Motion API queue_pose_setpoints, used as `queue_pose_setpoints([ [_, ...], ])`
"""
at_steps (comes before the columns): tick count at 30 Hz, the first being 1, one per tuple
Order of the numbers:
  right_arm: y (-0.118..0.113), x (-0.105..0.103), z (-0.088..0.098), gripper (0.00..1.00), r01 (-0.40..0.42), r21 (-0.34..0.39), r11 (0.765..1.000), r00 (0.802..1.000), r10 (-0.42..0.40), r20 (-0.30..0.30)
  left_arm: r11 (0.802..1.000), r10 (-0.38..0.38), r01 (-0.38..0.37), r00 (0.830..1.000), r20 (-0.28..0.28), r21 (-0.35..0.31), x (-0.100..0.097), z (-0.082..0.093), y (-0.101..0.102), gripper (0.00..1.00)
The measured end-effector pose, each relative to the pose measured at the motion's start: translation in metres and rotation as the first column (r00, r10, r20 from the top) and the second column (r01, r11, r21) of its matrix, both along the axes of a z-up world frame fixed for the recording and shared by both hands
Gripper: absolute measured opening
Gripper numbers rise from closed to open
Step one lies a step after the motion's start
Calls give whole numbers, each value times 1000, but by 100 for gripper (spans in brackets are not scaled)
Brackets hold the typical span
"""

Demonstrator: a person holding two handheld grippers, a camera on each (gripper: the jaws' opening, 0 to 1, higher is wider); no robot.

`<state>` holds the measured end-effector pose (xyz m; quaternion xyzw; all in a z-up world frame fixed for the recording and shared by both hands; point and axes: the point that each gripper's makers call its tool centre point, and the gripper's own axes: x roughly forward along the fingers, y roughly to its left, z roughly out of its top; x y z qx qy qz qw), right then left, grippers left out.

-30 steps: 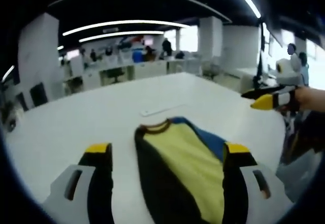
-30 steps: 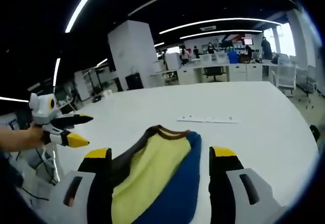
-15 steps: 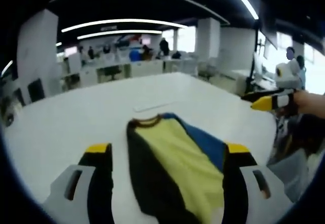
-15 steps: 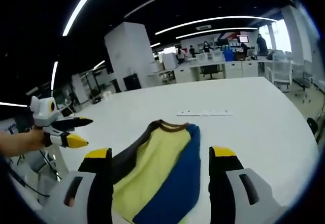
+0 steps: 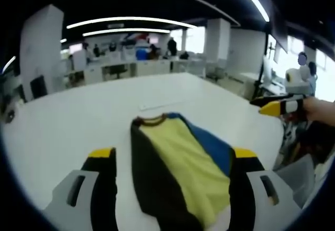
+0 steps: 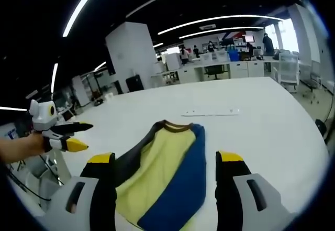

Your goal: Fold the garment on the visible template until the final outline fits inside the template.

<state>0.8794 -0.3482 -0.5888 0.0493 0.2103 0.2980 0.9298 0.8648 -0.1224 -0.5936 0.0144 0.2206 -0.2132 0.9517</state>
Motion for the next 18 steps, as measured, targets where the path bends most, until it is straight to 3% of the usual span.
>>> queue_pose_setpoints([
  [6, 6, -6, -5, 74, -29, -38, 999, 999, 31, 40, 1000, 3, -3, 1000, -13, -2, -5, -6, 1, 84],
  [10, 10, -13, -17, 74, -52, -68, 996, 998, 53, 19, 1000, 17, -17, 1000, -27, -9, -7, -11, 6, 84],
  [15, 17, -30, -44, 74, -134, -173, 976, 991, 132, -24, 1000, 22, -22, 999, -36, -8, -10, -15, 8, 84],
  [18, 23, -38, -57, 74, -161, -197, 967, 987, 154, -48, 999, 29, -30, 999, -43, -11, -11, -17, 10, 84],
])
